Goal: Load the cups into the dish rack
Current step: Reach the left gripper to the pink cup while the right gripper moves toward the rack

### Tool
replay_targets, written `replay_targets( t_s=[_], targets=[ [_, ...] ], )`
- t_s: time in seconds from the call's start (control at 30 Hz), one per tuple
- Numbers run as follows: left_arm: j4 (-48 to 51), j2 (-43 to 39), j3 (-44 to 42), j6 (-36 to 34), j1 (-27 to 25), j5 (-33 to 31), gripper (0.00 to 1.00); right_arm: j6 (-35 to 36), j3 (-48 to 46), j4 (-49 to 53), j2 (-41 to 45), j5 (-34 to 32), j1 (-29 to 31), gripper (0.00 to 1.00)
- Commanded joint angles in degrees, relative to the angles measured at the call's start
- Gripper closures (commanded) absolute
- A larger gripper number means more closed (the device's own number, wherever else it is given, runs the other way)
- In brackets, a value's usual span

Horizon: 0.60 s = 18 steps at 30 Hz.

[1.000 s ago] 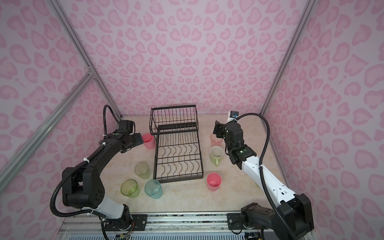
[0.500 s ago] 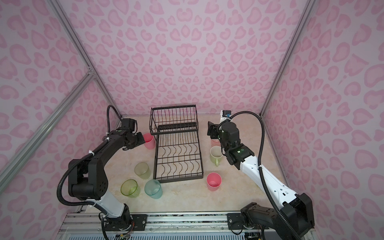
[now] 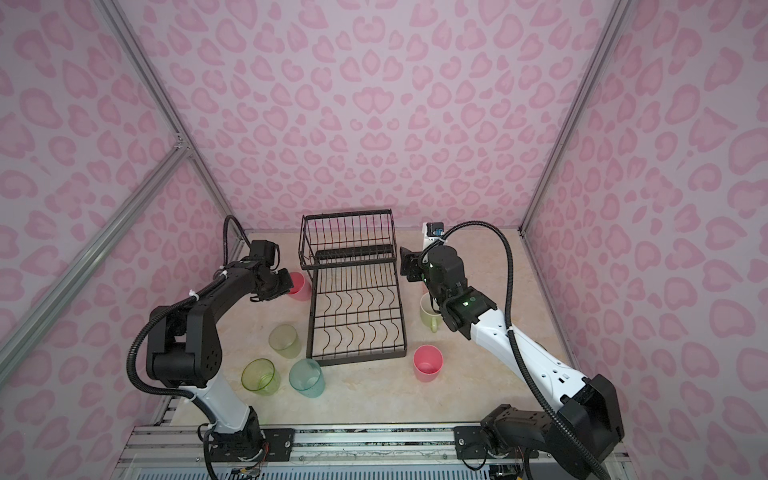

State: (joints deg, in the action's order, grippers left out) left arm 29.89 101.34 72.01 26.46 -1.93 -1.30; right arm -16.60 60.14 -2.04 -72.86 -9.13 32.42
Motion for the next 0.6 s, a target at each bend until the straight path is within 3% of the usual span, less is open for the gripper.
replay_targets(
  t_s=[0.0, 0.17, 0.57],
  targets=[
    [-2.1, 0.1, -0.4, 0.6, 0.0, 0.9, 0.87, 0.2, -0.7, -1.3, 0.2, -0.5, 0.2, 0.20],
    [-1.8, -2.3, -0.4, 0.3, 0.1, 0.3, 0.97, -0.7, -1.2, -1.6, 1.0, -0.3, 0.2, 0.20],
    [0.4, -9.1, 0.6, 0.4, 3.7, 1.4, 0.97, -5.5, -0.4, -0.7, 3.8, -2.7, 0.1, 0.15]
  ],
)
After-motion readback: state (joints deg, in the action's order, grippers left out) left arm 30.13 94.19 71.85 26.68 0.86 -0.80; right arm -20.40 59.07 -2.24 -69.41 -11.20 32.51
